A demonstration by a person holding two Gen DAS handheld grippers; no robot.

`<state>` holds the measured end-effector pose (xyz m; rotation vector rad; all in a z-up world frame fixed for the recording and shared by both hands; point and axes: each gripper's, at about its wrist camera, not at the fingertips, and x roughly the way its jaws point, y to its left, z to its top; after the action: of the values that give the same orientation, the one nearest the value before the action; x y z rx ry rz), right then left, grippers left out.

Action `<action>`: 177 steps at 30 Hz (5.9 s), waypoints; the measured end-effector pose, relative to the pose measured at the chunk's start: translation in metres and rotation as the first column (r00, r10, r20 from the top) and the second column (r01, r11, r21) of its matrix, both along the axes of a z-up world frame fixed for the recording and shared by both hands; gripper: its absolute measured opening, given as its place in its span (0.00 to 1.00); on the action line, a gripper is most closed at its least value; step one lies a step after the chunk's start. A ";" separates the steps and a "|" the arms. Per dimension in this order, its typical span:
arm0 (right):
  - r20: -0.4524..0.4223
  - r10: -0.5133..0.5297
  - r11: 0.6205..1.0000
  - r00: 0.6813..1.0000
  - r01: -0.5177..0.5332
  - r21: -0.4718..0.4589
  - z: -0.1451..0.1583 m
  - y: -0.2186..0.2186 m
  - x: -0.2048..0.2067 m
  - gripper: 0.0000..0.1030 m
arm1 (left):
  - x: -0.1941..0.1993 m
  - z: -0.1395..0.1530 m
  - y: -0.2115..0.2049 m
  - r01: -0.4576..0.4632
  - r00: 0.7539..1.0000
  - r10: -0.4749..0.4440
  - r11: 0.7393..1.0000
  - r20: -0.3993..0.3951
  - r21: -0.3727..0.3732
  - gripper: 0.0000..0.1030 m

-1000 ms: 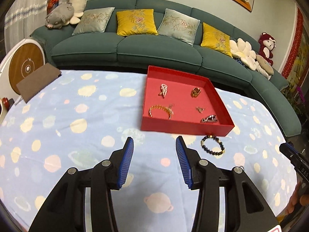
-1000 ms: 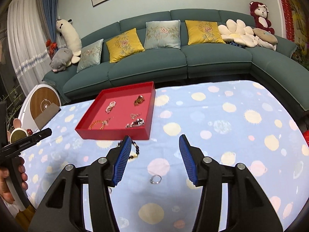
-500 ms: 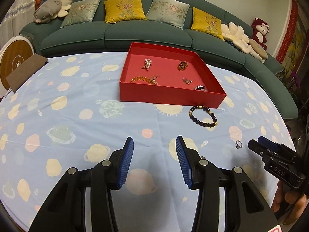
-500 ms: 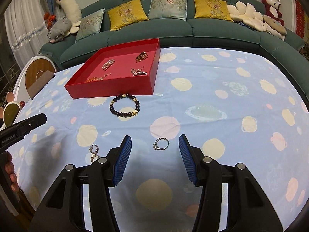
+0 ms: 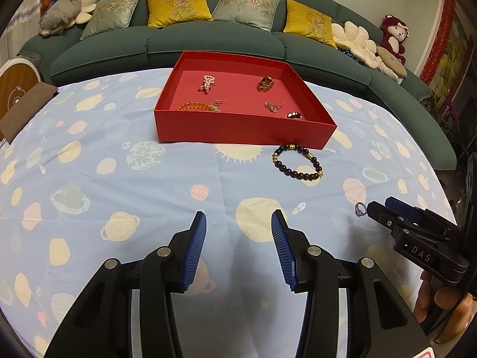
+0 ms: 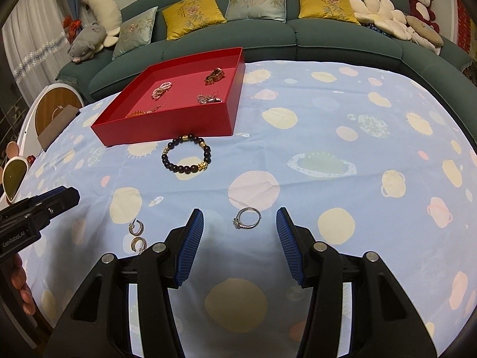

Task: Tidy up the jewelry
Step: 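Grasp the silver ring with the right gripper, then grasp the black bead bracelet with the left gripper while the right gripper holds the ring, then lift the bead bracelet with the left gripper while the right gripper holds the ring, then carry the bracelet and ring with both grippers over the red box, then open both grippers inside the red box to release bracelet and ring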

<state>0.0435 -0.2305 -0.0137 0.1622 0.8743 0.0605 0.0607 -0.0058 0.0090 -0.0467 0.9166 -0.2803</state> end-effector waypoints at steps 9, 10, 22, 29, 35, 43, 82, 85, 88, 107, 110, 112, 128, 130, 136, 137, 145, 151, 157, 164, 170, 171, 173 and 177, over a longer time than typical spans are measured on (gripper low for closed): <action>-0.008 0.009 1.000 1.000 -0.009 -0.003 -0.002 0.003 0.006 0.48 | 0.021 -0.002 -0.019 0.014 1.000 -0.015 0.999 -0.026 -0.033 0.42; -0.009 0.012 1.000 1.000 -0.012 -0.004 -0.003 0.004 0.005 0.48 | 0.026 -0.002 -0.022 0.014 1.000 -0.014 0.999 -0.024 -0.031 0.42; -0.042 0.027 0.999 0.999 -0.028 -0.041 -0.026 0.006 0.015 0.34 | 0.062 -0.014 -0.042 -0.012 0.999 0.009 0.999 -0.045 -0.048 0.42; -0.036 0.030 0.998 0.999 -0.032 -0.054 -0.026 0.003 0.014 0.22 | 0.065 -0.016 -0.053 0.015 0.999 -0.017 0.999 -0.042 -0.043 0.42; -0.019 0.025 0.999 1.000 -0.026 -0.025 -0.017 -0.004 0.008 0.22 | 0.076 -0.022 -0.080 0.062 0.997 -0.062 0.998 -0.052 -0.001 0.43; -0.018 0.010 1.000 1.000 -0.010 -0.002 -0.015 -0.014 0.005 0.22 | 0.097 -0.041 -0.090 0.018 0.997 -0.020 1.000 -0.074 -0.025 0.49; 0.032 0.075 0.996 0.997 -0.076 0.037 0.007 0.013 0.006 0.22 | 0.024 0.002 -0.020 0.068 0.997 -0.070 0.997 0.025 0.047 0.02; 0.012 0.082 0.996 0.997 -0.083 0.029 0.000 0.016 0.007 0.22 | 0.021 -0.010 -0.007 0.041 0.999 -0.041 0.998 0.002 0.058 0.00; -0.008 0.082 0.996 0.997 -0.082 0.019 -0.008 0.018 0.007 0.22 | 0.023 -0.024 0.003 0.012 1.000 -0.011 0.998 -0.022 0.061 0.00; -0.045 0.103 0.994 0.994 -0.104 -0.037 -0.025 0.025 0.009 0.23 | 0.030 -0.040 -0.002 -0.036 0.997 0.033 0.999 -0.068 -0.037 0.28; -0.044 0.102 0.994 0.994 -0.103 -0.036 -0.025 0.025 0.009 0.23 | 0.030 -0.041 -0.009 -0.033 0.999 0.033 0.999 -0.042 -0.004 0.28; -0.043 0.099 0.994 0.994 -0.100 -0.038 -0.025 0.026 0.009 0.23 | 0.029 -0.042 -0.013 -0.027 0.999 0.027 1.000 -0.032 0.006 0.28; -0.025 0.092 0.995 0.995 -0.093 -0.035 -0.019 0.025 0.008 0.22 | 0.022 -0.031 -0.030 0.076 0.997 -0.076 0.997 0.005 -0.022 0.04; -0.008 0.092 0.995 0.996 -0.092 -0.027 -0.012 0.025 0.008 0.22 | 0.020 -0.019 -0.029 0.076 0.997 -0.075 0.997 0.027 -0.035 0.04; 0.062 0.101 0.995 0.993 -0.102 -0.002 0.018 0.032 0.008 0.22 | 0.013 0.026 -0.019 0.088 0.992 -0.079 0.992 0.097 -0.088 0.04; 0.075 0.104 0.995 0.992 -0.104 0.001 0.024 0.033 0.008 0.22 | 0.013 0.033 -0.018 0.091 0.991 -0.081 0.992 0.109 -0.091 0.04; 0.185 0.128 0.991 0.974 -0.135 0.023 0.078 0.047 0.019 0.22 | 0.029 0.099 -0.006 0.096 0.976 -0.074 0.990 0.207 -0.098 0.04; 0.241 0.124 0.989 0.963 -0.140 0.052 0.114 0.049 0.054 0.22 | 0.068 0.138 -0.007 0.114 0.950 -0.097 0.993 0.296 -0.043 0.04; 0.238 0.106 0.990 0.965 -0.126 0.069 0.117 0.047 0.113 0.22 | 0.125 0.139 -0.008 0.095 0.944 -0.081 0.995 0.319 -0.030 0.04; 0.182 0.091 0.990 0.979 -0.109 0.093 0.093 0.045 0.173 0.22 | 0.176 0.109 -0.008 0.083 0.958 -0.072 0.996 0.279 -0.025 0.04; 0.129 0.096 0.991 0.987 -0.107 0.080 0.065 0.048 0.204 0.22 | 0.206 0.079 -0.010 0.069 0.971 -0.065 0.998 0.231 -0.009 0.04; 0.118 0.096 0.991 0.988 -0.105 0.079 0.061 0.047 0.209 0.22 | 0.209 0.075 -0.011 0.064 0.972 -0.061 0.998 0.225 -0.005 0.04; 0.101 0.093 0.992 0.990 -0.101 0.075 0.053 0.045 0.216 0.22 | 0.216 0.067 -0.010 0.060 0.975 -0.059 0.998 0.213 -0.002 0.04; 0.084 0.095 0.992 0.992 -0.101 0.070 0.042 0.043 0.227 0.22 | 0.224 0.055 -0.006 0.036 0.979 -0.030 0.999 0.203 -0.023 0.05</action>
<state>0.2701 -0.1878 0.0281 0.1844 0.8001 0.1905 0.2848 -0.0121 0.0643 -0.0270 0.7116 -0.3221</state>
